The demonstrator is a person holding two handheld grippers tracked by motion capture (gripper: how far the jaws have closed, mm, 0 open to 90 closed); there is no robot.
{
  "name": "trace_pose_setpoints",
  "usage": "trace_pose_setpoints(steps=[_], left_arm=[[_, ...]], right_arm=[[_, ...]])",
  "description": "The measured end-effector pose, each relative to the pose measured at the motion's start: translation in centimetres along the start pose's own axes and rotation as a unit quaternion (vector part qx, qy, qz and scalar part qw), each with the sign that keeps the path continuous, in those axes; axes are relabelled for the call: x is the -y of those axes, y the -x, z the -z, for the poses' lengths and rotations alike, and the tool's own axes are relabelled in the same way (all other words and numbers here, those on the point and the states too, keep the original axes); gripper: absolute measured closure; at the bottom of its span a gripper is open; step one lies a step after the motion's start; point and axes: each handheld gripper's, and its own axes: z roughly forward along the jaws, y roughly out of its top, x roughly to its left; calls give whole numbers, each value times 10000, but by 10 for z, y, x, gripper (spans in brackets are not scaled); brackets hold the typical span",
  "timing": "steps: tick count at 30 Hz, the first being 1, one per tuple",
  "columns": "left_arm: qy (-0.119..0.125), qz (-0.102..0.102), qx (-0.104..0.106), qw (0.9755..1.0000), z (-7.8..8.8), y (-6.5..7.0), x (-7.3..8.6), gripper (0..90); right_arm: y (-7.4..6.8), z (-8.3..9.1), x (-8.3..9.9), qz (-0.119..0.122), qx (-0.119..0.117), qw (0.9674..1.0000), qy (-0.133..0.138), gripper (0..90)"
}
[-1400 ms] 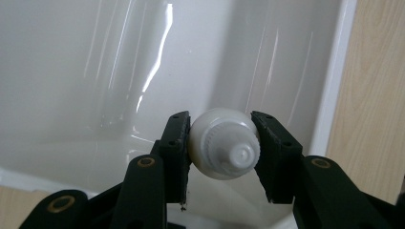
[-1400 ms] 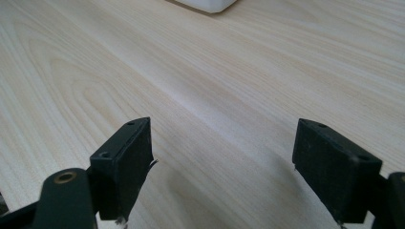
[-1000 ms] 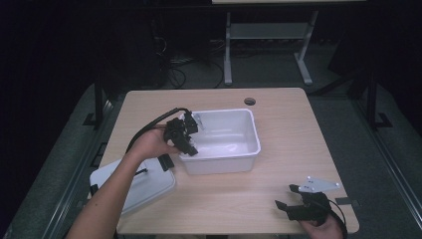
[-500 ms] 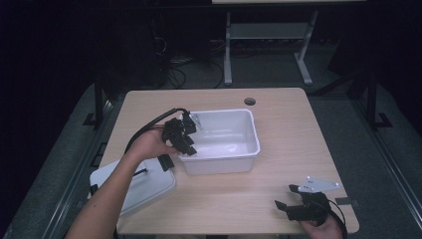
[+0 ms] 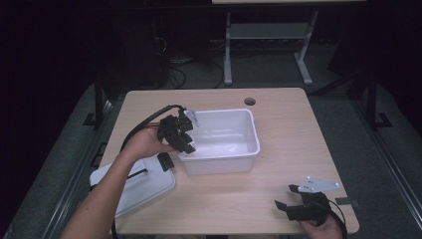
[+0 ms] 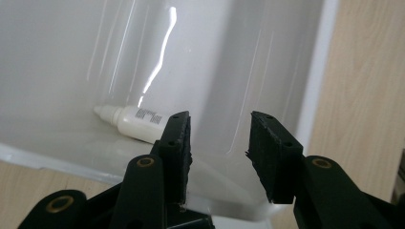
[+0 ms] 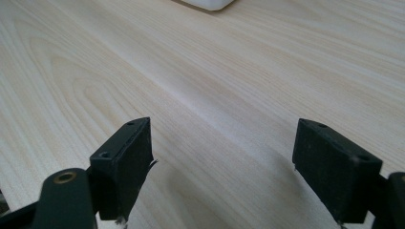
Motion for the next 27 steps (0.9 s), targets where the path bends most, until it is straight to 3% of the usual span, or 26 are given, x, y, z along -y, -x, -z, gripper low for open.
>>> trace_pose_setpoints(steps=[5,12,22,27], left_arm=[[83,-20,-83,9999,18,7,2,584],[130,8,-149,9998,31,13,12,581],[277,153,-335,9989,55,19,38,573],[297,327,-400,9982,62,19,60,571]], right_arm=[[0,0,0,46,17,10000,0,208],[-2,0,-1,6,-3,10000,7,208],[-2,-1,-1,53,7,10000,-26,208],[-3,-2,-1,44,0,10000,-55,207]])
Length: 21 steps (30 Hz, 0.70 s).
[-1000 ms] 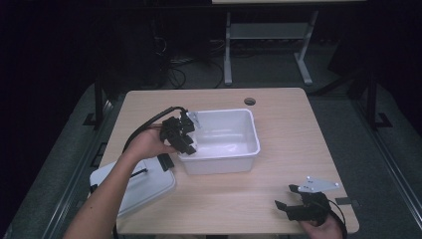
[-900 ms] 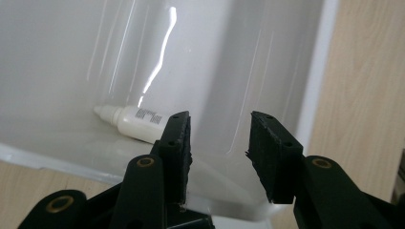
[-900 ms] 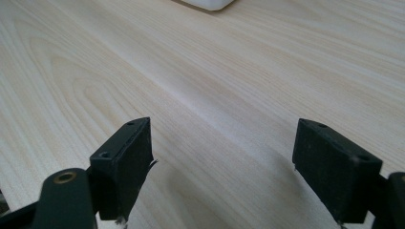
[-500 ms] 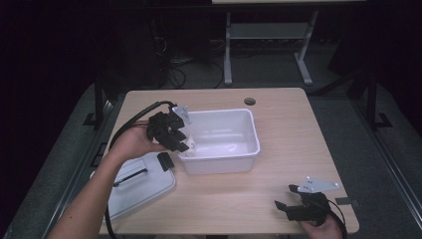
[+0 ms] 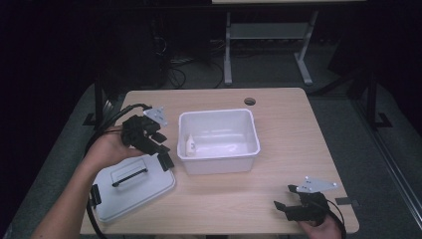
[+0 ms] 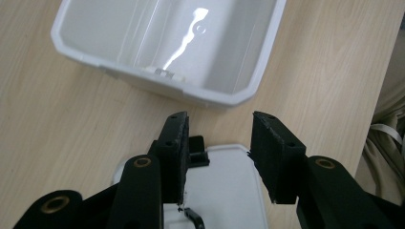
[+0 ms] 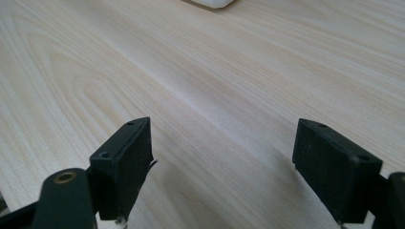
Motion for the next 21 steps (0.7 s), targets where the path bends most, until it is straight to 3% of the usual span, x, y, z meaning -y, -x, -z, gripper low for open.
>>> trace_pose_setpoints(steps=[21], left_arm=[[192,522,-288,9980,-3,-2,74,566]], right_arm=[[0,0,-1,-1,66,10000,-26,207]])
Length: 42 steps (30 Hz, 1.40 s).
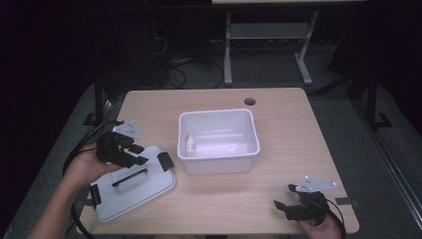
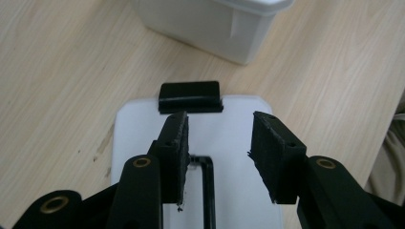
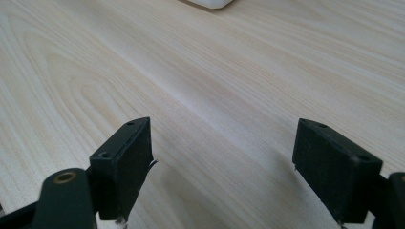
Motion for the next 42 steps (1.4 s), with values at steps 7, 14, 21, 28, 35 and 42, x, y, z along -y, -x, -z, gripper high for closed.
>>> trace_pose_setpoints(steps=[7,14,21,28,35,42], left_arm=[[-7,190,-45,9998,-4,-2,22,561],[-44,300,-37,9995,-15,-5,41,562],[-89,305,-117,9994,-25,-5,57,601],[-167,357,-59,9992,-36,-4,71,610],[-227,449,52,9987,-45,-9,84,678],[-234,440,51,9987,-45,-14,88,721]], right_arm=[[-1,0,0,-3,10,10000,-7,207],[-1,-1,0,28,36,10000,-48,207],[-1,-3,0,21,31,10000,-87,207],[-2,-4,0,30,50,9999,-103,207],[-2,-4,0,24,51,9999,-133,207],[-1,-4,0,30,39,9999,-130,207]])
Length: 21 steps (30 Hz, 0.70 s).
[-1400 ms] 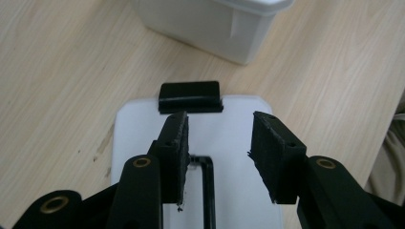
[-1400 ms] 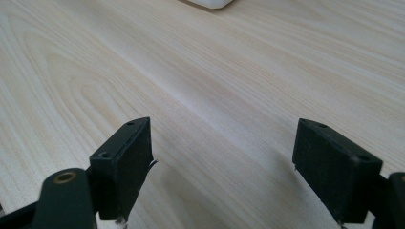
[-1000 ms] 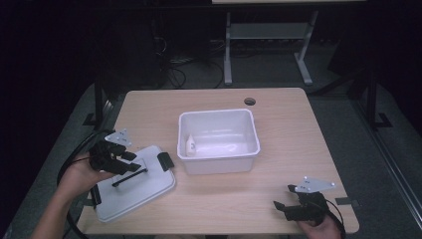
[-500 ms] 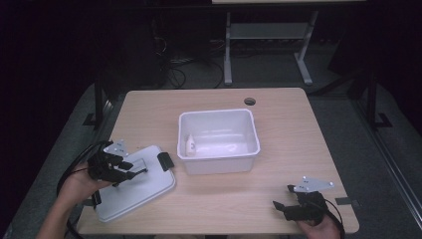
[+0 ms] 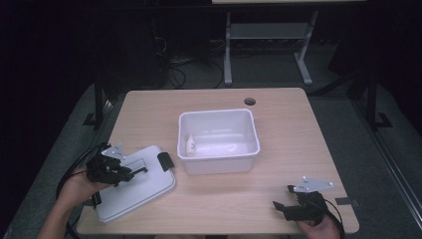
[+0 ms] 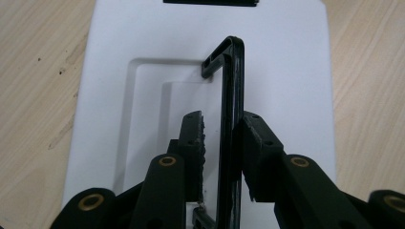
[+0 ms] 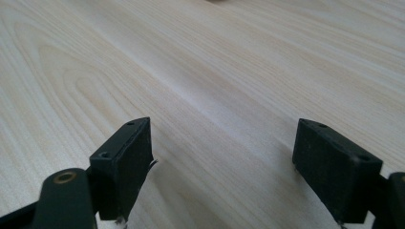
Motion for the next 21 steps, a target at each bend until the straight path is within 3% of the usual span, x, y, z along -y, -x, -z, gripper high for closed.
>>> trace_pose_setpoints(steps=[9,21], left_arm=[[-86,13,107,9999,-7,-7,0,761],[-201,-149,130,9996,-7,-9,-10,838]], right_arm=[[0,-1,0,-34,-10,10000,-27,207],[0,0,1,-25,0,10000,-31,206]])
